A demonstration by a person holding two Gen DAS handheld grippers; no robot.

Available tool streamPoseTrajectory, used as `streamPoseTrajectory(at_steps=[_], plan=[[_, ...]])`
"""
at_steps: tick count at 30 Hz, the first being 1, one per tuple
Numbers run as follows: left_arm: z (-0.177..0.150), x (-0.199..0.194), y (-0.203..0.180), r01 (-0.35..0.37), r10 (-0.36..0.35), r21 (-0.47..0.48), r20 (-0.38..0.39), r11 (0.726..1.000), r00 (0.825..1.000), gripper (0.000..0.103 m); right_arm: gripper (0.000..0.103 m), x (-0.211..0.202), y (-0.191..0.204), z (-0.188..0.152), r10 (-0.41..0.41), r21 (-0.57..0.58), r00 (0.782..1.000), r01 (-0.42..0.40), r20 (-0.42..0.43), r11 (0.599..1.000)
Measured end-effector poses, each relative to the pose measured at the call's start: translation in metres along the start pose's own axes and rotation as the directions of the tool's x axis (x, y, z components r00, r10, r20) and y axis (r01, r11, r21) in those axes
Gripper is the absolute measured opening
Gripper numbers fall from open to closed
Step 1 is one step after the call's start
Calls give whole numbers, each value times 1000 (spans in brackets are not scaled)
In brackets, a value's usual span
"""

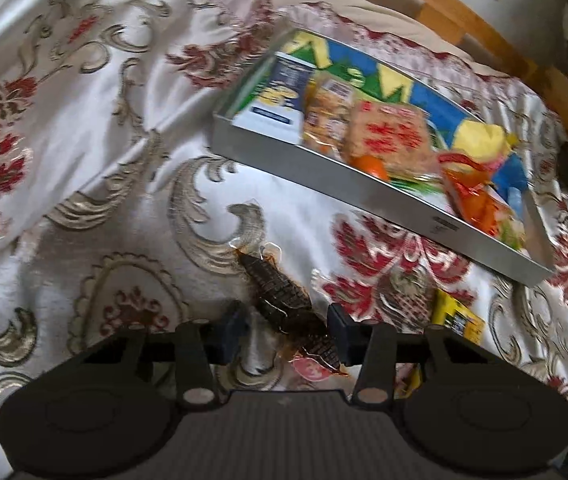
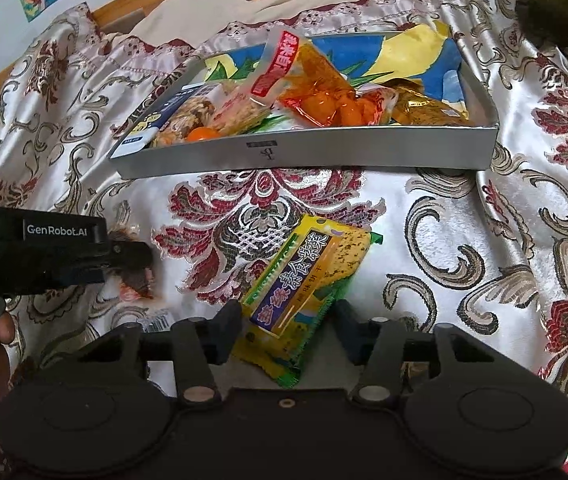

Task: Organize snacks
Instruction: 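Lower left tool onto the brown sausage while right tool lowers onto the yellow-green bar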

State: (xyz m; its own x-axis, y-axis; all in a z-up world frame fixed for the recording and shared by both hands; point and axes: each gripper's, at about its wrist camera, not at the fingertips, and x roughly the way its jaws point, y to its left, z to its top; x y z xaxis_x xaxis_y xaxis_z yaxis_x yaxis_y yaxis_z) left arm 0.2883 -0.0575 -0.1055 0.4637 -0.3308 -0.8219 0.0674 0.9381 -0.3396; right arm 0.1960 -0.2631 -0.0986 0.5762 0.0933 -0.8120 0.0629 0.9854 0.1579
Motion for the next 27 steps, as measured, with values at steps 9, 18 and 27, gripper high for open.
streamPoseTrajectory(at_steps=[9, 18, 27], plan=[[6, 11, -11, 4, -3, 21, -48, 1000, 999, 72, 66, -3, -2, 1, -8, 19, 1000, 7, 11, 1000], [5, 24, -34, -128, 135, 149, -38, 981, 990, 61, 75, 9, -3, 10, -43, 21, 998, 42, 49, 999], [3, 10, -18, -88, 89, 61, -29, 994, 996, 41, 66, 23, 13, 11, -82, -68, 996, 85, 35, 994]])
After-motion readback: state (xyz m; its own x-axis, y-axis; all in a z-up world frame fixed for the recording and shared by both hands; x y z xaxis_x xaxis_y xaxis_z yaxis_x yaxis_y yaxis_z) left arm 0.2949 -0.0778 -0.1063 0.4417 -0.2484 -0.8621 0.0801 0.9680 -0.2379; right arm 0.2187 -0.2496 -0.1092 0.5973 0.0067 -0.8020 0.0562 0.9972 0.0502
